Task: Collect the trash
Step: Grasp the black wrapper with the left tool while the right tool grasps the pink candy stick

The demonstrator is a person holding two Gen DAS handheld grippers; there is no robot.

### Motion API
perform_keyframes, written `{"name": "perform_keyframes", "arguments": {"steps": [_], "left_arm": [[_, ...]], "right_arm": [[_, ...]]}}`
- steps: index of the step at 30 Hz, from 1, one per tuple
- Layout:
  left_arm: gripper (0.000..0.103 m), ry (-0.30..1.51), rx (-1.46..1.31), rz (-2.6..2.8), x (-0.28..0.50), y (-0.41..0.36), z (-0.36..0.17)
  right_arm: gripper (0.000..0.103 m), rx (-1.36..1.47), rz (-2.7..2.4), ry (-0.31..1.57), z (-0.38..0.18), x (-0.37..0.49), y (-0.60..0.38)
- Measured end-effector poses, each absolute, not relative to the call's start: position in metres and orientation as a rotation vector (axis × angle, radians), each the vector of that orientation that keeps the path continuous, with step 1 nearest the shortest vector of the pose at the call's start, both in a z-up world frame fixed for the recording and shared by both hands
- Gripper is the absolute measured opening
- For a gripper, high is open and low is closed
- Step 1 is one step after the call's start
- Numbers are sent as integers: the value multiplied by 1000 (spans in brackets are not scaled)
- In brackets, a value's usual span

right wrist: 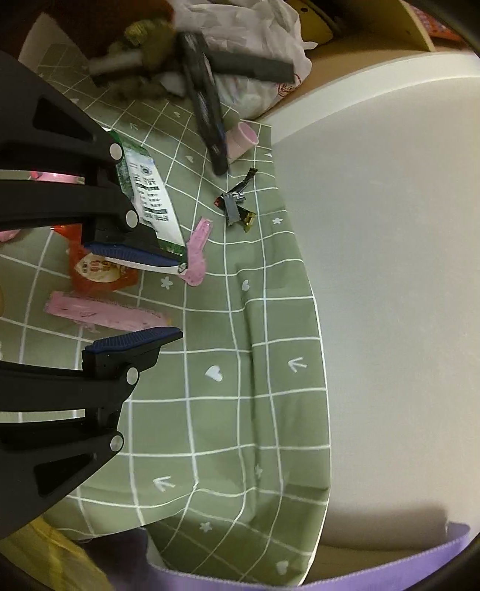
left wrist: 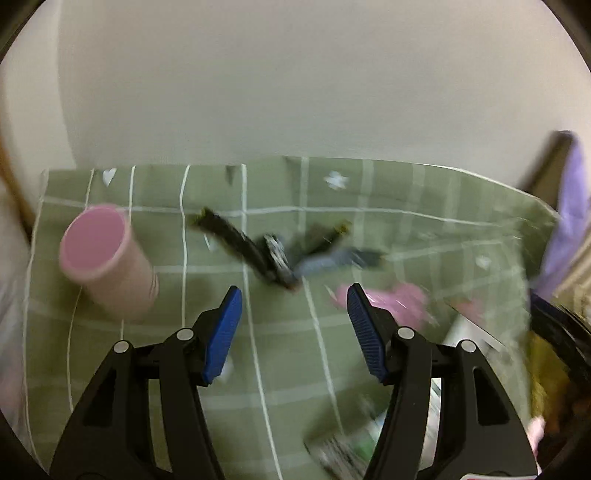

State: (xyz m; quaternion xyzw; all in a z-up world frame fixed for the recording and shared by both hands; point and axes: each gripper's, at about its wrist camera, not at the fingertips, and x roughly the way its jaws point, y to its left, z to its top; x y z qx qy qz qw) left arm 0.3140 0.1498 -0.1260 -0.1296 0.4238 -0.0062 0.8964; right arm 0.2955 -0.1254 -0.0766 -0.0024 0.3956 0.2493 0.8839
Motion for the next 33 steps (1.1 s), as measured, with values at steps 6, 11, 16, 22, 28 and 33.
{"name": "perform_keyframes", "arguments": {"steps": [6,11,16,22,28,33], "left_arm": [[44,922,-404,25,353,157,-144],[22,906,-390,-13,339,143,-127],[21,888,-354,-68,290,127,-99],[21,888,-352,-98,232,119,-81],[22,903,-341,-103,204,115,-79],[22,914,-323,-117,190,103,-77]], "right_arm": [[33,-5,453,889,-89,287,-154],[33,25,433,910,-95,286,-168],[33,10,489,934,-105,297,-154],[33,-57,585,981,-120,291,-131],[33,-24,562,926,-127,293,-136],[33,27,584,932,-127,318,-131]]}}
